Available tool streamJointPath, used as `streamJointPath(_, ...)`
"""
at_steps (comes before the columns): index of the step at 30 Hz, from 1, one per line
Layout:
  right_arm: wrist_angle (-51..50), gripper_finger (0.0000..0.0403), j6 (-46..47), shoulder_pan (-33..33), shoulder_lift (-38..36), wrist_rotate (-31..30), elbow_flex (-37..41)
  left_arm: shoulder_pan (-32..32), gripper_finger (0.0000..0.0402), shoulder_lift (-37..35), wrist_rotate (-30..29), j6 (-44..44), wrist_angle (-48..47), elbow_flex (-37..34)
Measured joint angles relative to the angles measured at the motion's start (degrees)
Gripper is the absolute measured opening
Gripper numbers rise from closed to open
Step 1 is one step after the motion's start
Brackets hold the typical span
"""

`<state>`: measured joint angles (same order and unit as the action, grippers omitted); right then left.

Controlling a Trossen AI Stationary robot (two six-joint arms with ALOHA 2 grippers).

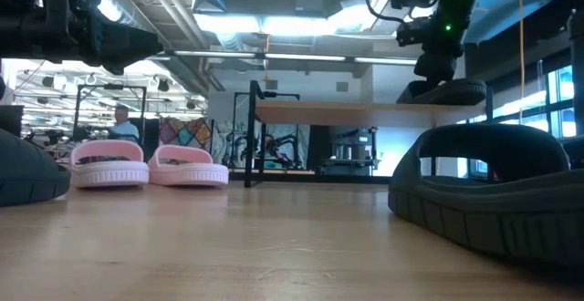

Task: Pick and place slides into the shelf
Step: Put the black slide on the shelf

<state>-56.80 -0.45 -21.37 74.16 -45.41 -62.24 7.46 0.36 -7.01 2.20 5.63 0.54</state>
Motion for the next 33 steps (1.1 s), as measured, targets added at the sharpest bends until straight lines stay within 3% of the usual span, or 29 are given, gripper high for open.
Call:
streamJointPath(13, 0.0, 0.0140, 3.2, 0.0, 0.0, 0.1, 0.0, 0.0, 0.0156, 0.0, 0.0, 0.0, 0.0, 0.0)
streamJointPath(33, 0.5, 0.0147, 14.1, 0.0, 0.0, 0.0, 0.0, 0.0, 0.0156, 0.0, 0.0, 0.0, 0.0, 0.0)
